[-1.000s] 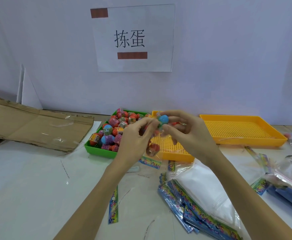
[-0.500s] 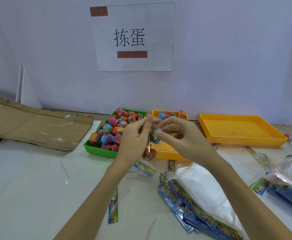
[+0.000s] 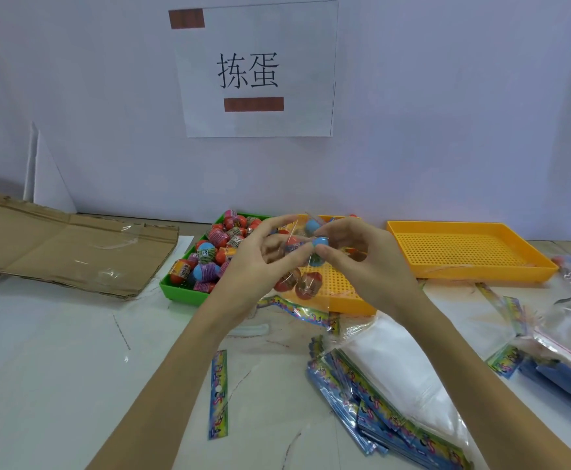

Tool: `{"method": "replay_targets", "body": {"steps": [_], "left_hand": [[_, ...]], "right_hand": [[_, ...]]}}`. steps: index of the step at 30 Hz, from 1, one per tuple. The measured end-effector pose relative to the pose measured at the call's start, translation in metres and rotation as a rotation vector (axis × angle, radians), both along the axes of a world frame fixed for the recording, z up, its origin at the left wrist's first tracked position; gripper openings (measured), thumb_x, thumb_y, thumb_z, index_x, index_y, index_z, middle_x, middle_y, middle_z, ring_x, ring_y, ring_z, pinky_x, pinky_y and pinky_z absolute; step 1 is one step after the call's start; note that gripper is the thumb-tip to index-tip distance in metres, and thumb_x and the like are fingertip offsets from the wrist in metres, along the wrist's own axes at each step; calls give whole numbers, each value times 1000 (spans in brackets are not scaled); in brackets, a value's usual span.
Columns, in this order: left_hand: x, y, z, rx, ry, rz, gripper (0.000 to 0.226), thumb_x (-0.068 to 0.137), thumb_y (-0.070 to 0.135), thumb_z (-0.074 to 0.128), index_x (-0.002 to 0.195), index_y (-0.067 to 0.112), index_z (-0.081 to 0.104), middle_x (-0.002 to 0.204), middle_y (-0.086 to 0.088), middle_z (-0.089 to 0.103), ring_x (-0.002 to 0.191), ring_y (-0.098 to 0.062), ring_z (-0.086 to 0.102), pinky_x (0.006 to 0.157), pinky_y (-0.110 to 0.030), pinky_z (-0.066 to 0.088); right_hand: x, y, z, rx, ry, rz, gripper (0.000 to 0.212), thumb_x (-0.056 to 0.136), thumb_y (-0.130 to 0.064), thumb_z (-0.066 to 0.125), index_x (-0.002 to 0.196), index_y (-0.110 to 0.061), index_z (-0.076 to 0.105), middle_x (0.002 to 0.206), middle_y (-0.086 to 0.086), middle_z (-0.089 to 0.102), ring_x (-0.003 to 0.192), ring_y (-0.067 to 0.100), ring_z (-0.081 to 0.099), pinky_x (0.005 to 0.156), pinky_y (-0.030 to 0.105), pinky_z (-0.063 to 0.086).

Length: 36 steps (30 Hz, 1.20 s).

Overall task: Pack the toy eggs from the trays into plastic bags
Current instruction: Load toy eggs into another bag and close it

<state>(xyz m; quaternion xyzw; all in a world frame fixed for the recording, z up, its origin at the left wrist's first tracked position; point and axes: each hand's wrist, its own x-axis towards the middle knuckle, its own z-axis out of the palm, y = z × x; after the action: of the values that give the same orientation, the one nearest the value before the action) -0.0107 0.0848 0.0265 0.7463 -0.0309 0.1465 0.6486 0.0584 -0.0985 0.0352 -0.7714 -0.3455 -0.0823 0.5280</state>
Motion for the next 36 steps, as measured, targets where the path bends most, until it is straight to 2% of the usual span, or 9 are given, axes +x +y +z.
{"method": "replay_targets", "body": {"steps": [3, 7, 11, 16, 19, 23, 27, 32, 36], "left_hand": [[-1, 3, -1, -48, -11, -29, 56, 90, 18, 80, 141, 25, 57, 122, 1, 76, 114, -15, 72, 92, -24, 58], [-1, 7, -1, -65, -10, -42, 56, 83, 28, 84, 136, 26, 65, 124, -1, 75, 120, -17, 70, 98, -33, 58], [0, 5, -3, -90, 9, -11, 51, 80, 27, 84, 128, 24, 70, 125, 6, 75, 121, -13, 68, 95, -27, 58], [0, 2, -2, -148, 63, 31, 26, 87, 31, 79, 107, 15, 80, 108, -4, 79, 102, -15, 73, 84, -26, 60], [1, -1, -3, -282, 105, 50, 11, 90, 15, 78, 100, 9, 77, 100, -7, 78, 90, -19, 71, 73, -29, 59], [3, -7, -4, -479, 178, 71, 9, 89, 6, 76, 93, 13, 72, 105, -10, 78, 94, -27, 72, 74, -33, 54], [3, -14, -6, -561, 212, 107, 11, 87, 14, 79, 93, 16, 69, 98, -7, 76, 84, -19, 69, 70, -30, 50], [0, -19, -4, -453, 127, 113, 14, 92, 13, 76, 105, 8, 76, 101, -11, 80, 86, -14, 77, 68, -21, 58], [-2, -25, -5, -333, 33, 110, 13, 97, 14, 72, 96, 21, 83, 93, -8, 80, 83, -14, 76, 70, -20, 57]], "right_hand": [[1, -2, 2, -10, 11, 13, 15, 91, -24, 79, 104, -22, 73, 94, -10, 76, 90, 6, 72, 82, 29, 61], [3, -6, 3, -134, 4, 67, 4, 93, -29, 76, 94, -26, 74, 91, -15, 75, 92, 1, 69, 78, 23, 56], [0, -3, 0, -177, -93, 23, 3, 94, -28, 74, 93, -28, 71, 88, -20, 70, 91, -1, 65, 74, 17, 53], [-2, -5, 4, -129, -180, 11, 6, 97, -15, 71, 100, -19, 70, 87, -14, 74, 86, 6, 69, 71, 32, 54], [-1, -8, 3, -194, -196, 14, 22, 97, 2, 61, 100, -17, 70, 93, -14, 74, 91, -1, 66, 71, 22, 53], [-3, -7, 2, -247, -236, -56, 27, 92, 9, 56, 92, -14, 70, 84, -8, 70, 73, -2, 60, 62, 10, 40], [-7, -2, 3, -224, -361, -167, 13, 101, -9, 61, 111, -15, 65, 87, -7, 64, 70, 8, 58, 65, 24, 49], [-10, -2, 3, -194, -427, -205, 11, 99, -27, 70, 107, -21, 71, 81, -9, 65, 65, 12, 62, 64, 36, 57], [-12, 0, 1, -150, -482, -243, 14, 94, -26, 76, 106, -21, 80, 88, -1, 72, 71, 18, 65, 72, 42, 57]]}}
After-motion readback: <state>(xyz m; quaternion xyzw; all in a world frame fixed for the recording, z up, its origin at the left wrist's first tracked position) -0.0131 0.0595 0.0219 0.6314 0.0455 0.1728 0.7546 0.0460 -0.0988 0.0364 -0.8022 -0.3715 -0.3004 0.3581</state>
